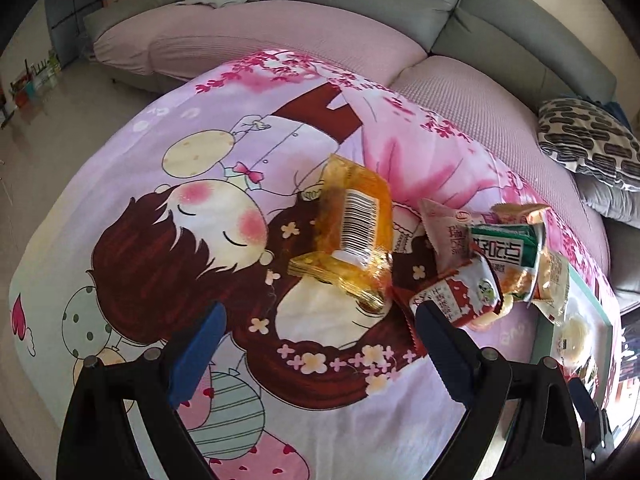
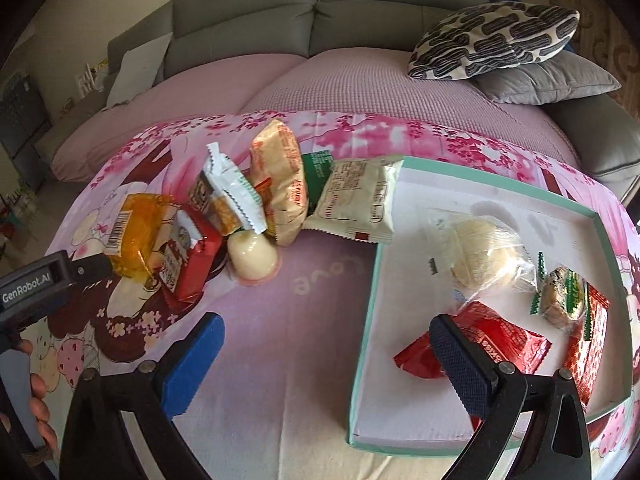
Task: Organize snacks
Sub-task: 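Move both tools back toward the remaining snacks, then grasp the yellow barcoded bread pack with the left gripper while the right gripper grasps the red foil pack, then carry both packs over the tray and open both grippers to drop them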
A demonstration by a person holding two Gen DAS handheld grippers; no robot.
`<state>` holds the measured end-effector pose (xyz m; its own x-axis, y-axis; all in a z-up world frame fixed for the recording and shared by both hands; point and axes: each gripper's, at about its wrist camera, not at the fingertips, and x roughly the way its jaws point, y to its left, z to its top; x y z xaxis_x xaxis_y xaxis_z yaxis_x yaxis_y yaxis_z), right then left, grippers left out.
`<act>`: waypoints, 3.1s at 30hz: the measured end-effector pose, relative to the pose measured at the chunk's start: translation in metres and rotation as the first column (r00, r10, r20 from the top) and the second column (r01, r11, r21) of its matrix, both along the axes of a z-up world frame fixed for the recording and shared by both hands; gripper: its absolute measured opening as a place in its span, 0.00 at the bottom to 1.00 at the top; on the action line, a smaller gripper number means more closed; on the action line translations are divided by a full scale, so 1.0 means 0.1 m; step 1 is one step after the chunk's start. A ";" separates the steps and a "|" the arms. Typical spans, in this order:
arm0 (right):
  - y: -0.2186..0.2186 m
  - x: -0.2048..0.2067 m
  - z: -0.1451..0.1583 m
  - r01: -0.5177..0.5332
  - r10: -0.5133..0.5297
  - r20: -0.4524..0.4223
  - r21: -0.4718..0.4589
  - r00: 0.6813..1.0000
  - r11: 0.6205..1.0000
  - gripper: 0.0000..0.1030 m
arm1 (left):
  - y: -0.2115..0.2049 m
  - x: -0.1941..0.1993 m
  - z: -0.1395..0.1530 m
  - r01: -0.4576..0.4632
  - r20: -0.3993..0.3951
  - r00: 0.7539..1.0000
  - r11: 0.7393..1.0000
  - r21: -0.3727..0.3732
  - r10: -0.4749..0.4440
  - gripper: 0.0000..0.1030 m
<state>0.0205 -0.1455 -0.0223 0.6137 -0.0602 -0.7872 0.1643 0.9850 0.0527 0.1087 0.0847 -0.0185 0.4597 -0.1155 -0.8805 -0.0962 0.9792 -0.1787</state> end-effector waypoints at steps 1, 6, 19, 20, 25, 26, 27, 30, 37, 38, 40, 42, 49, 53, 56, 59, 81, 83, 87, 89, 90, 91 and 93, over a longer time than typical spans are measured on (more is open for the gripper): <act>0.04 0.01 0.00 -0.010 0.010 0.004 -0.005 1.000 1.000 1.00 | 0.02 0.01 0.00 -0.006 0.000 1.000 1.000 -0.001 0.006 0.93; 0.19 0.05 0.01 -0.036 0.037 0.032 -0.007 0.999 0.999 1.00 | 0.06 0.08 -0.02 -0.021 0.005 1.000 1.000 0.020 0.021 0.93; 0.50 0.29 -0.07 0.001 -0.004 0.049 0.062 0.999 0.998 1.00 | 0.15 0.41 0.02 -0.003 0.115 0.993 0.999 -0.044 0.008 0.93; 0.53 0.32 -0.08 0.006 -0.009 0.045 0.063 0.999 0.998 1.00 | 0.16 0.44 0.00 -0.001 0.115 0.993 0.998 -0.058 0.008 0.93; 0.63 0.48 -0.15 0.028 -0.030 0.026 0.081 0.999 0.996 1.00 | 0.17 0.53 -0.06 0.030 0.092 0.996 0.996 -0.078 -0.023 0.93; 0.65 0.51 -0.16 0.034 -0.036 0.023 0.085 0.999 0.996 1.00 | 0.17 0.55 -0.07 0.033 0.085 0.996 0.997 -0.072 -0.027 0.93; 0.66 0.54 -0.17 0.041 -0.043 0.021 0.092 0.999 0.995 1.00 | 0.17 0.57 -0.08 0.034 0.078 0.997 0.997 -0.064 -0.029 0.93; 0.70 0.63 -0.19 0.059 -0.062 0.020 0.104 0.998 0.993 1.00 | 0.15 0.60 -0.12 0.055 0.053 0.997 0.997 -0.046 -0.052 0.93; 0.74 0.79 -0.27 0.103 -0.103 -0.005 0.117 0.995 0.988 0.92 | 0.10 0.64 -0.20 0.086 0.025 0.996 0.995 -0.055 -0.084 0.93; 0.74 0.81 -0.28 0.110 -0.110 -0.010 0.115 0.994 0.987 0.91 | 0.08 0.65 -0.21 0.091 0.018 0.996 0.994 -0.056 -0.090 0.93; 0.74 0.82 -0.29 0.124 -0.124 -0.010 0.114 0.992 0.986 0.86 | 0.04 0.65 -0.24 0.108 0.006 0.994 0.992 -0.063 -0.107 0.93; 0.72 0.81 -0.28 0.127 -0.127 -0.008 0.113 0.992 0.985 0.80 | 0.01 0.66 -0.27 0.117 0.000 0.993 0.991 -0.070 -0.117 0.92; 0.60 0.74 -0.25 0.128 -0.128 -0.009 0.171 0.992 0.977 0.56 | -0.03 0.65 -0.31 0.128 -0.025 0.991 0.988 -0.089 -0.131 0.66; 0.56 0.70 -0.22 0.126 -0.127 -0.006 0.189 0.992 0.974 0.52 | -0.06 0.64 -0.33 0.140 -0.044 0.989 0.986 -0.095 -0.144 0.45; 0.51 0.65 -0.18 0.126 -0.128 -0.003 0.202 0.992 0.971 0.48 | -0.07 0.61 -0.31 0.142 -0.045 0.988 0.986 -0.087 -0.146 0.41; 0.47 0.60 -0.14 0.129 -0.132 -0.001 0.208 0.991 0.969 0.45 | -0.06 0.57 -0.26 0.137 -0.036 0.989 0.986 -0.096 -0.141 0.40; -0.08 -0.04 0.24 0.156 -0.178 0.068 0.254 0.982 0.955 0.26 | -0.27 0.26 0.14 0.194 0.062 0.980 0.979 -0.056 -0.191 0.40; -0.16 -0.11 0.29 0.168 -0.195 0.084 0.256 0.977 0.952 0.26 | -0.30 0.24 0.18 0.200 0.075 0.978 0.978 -0.053 -0.196 0.40; -0.35 -0.22 0.39 0.194 -0.230 0.119 0.257 0.966 0.947 0.26 | -0.39 0.19 0.28 0.220 0.102 0.971 0.975 -0.042 -0.215 0.40; -0.45 -0.28 0.44 0.212 -0.252 0.135 0.256 0.958 0.943 0.26 | -0.44 0.17 0.32 0.236 0.113 0.967 0.971 -0.043 -0.230 0.40; -0.51 -0.30 0.47 0.223 -0.264 0.141 0.255 0.954 0.941 0.26 | -0.47 0.16 0.34 0.241 0.117 0.965 0.969 -0.043 -0.235 0.40; -0.57 -0.33 0.49 0.236 -0.279 0.147 0.255 0.949 0.938 0.26 | -0.51 0.14 0.36 0.247 0.122 0.963 0.968 -0.041 -0.241 0.40; -0.72 -0.39 0.53 0.267 -0.314 0.155 0.263 0.937 0.927 0.26 | -0.60 0.10 0.41 0.267 0.134 0.956 0.963 -0.033 -0.261 0.40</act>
